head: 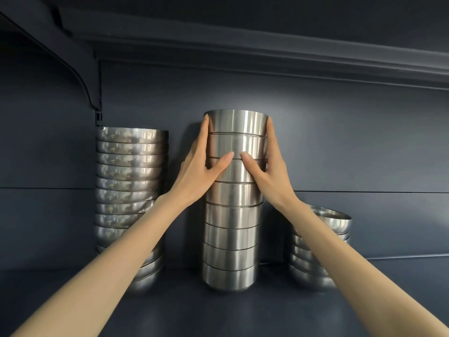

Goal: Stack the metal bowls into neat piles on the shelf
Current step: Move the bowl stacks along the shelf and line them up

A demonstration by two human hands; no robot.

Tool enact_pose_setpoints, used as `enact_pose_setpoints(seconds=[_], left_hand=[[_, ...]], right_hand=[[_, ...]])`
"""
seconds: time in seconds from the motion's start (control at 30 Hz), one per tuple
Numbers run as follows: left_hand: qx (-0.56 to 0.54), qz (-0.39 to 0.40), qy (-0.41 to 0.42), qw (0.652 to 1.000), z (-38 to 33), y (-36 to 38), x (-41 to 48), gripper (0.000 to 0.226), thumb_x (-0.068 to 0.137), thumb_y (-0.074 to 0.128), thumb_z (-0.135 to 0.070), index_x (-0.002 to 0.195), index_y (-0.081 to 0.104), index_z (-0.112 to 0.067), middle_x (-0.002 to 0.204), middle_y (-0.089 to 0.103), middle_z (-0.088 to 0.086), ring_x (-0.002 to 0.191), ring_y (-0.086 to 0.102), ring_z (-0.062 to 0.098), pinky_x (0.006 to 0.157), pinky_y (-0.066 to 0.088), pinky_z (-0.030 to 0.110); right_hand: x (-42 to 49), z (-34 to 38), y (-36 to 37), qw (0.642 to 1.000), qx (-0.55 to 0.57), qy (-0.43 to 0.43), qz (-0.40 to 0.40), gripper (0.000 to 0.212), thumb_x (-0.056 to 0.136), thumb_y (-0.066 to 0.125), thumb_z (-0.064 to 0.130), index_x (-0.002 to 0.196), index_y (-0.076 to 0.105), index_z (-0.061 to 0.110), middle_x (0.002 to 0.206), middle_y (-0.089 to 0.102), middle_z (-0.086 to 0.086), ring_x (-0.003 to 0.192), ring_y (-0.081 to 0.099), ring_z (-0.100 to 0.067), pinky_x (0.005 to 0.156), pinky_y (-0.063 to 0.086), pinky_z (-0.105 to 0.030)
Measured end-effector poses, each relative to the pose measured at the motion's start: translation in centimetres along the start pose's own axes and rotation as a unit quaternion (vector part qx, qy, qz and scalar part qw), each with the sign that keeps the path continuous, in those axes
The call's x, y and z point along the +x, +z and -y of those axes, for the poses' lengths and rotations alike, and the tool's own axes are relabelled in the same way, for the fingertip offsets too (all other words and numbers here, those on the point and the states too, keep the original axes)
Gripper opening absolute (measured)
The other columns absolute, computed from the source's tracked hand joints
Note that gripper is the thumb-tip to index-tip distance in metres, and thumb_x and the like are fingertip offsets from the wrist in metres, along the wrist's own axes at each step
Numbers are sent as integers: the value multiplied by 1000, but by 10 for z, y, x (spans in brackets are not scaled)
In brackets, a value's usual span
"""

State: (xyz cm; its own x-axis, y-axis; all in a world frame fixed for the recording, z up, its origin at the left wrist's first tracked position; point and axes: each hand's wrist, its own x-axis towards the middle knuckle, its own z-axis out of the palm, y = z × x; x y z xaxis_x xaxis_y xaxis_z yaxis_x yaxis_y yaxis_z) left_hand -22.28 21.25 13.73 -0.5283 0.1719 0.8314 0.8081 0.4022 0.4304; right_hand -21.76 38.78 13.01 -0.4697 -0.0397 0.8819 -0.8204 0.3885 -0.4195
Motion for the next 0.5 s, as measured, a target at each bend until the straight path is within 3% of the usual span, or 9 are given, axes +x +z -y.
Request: enact_pose_setpoints(seconds=[0.1,0.37,0.43,0.5], left_hand=[[-7,3,11,1000,-1,-3,2,91,85,51,-62,150,-10,-40,161,5,-13,146,18,15,110,20,31],[-35,-22,24,999,-11,-10,8,89,84,57,-49,149,-2,-37,161,6,-11,145,12,8,109,15,21],[-41,-46,31,998,-13,-11,10,90,83,60,-48,151,3,-34,161,8,-8,141,9,0,104,12,6],[-48,-63,37,996,-17,-15,11,90,80,60,-50,152,8,-31,157,12,-13,138,12,-5,98,12,-5]], right_hand=[[2,2,0,1000,-2,0,-1,84,92,59,42,155,6,28,145,16,38,138,20,13,109,21,-7],[10,13,0,999,-22,-17,-25,82,91,61,39,155,10,26,142,15,43,132,19,22,104,22,-1],[13,18,0,998,-26,-28,-41,82,90,61,44,154,12,28,144,18,40,137,22,14,112,27,-14],[15,24,0,998,-24,-38,-52,83,88,61,50,154,15,30,150,23,31,142,29,-2,116,33,-37]])
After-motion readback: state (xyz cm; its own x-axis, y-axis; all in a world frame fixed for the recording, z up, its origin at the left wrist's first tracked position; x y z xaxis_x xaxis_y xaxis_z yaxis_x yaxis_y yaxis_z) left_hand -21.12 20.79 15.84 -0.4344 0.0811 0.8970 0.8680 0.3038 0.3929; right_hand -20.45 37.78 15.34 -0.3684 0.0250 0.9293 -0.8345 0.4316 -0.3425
